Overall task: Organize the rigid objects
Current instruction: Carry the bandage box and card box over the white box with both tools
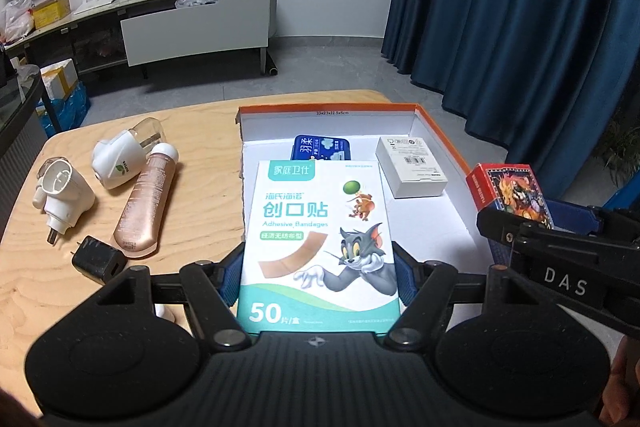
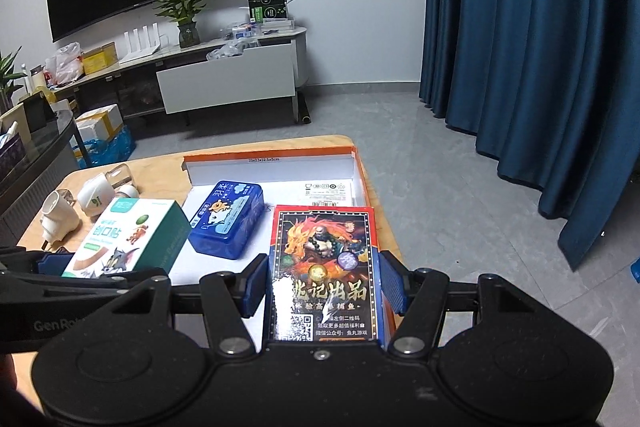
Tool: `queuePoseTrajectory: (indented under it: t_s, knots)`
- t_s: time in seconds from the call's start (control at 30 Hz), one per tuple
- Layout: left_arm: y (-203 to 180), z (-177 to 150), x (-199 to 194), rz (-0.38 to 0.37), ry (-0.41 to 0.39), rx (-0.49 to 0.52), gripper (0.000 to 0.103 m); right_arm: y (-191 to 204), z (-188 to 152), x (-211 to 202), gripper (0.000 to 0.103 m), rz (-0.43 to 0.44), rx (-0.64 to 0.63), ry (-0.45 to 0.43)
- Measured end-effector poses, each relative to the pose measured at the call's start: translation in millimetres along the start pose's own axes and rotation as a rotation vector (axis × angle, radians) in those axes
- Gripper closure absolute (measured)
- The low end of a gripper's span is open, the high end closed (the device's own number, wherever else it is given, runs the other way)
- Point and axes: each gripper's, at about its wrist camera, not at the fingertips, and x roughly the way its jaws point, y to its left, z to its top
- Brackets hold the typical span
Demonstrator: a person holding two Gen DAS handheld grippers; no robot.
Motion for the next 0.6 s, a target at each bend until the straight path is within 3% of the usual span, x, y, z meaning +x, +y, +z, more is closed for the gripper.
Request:
queuePoseTrajectory:
  t_s: [0.6]
  knots:
    - [-0.3,-3.7,4.1,-0.017,0.023,-0.015,0.031,2.7,0.6,5.4,0.032,-0.01,-0.006,0.014]
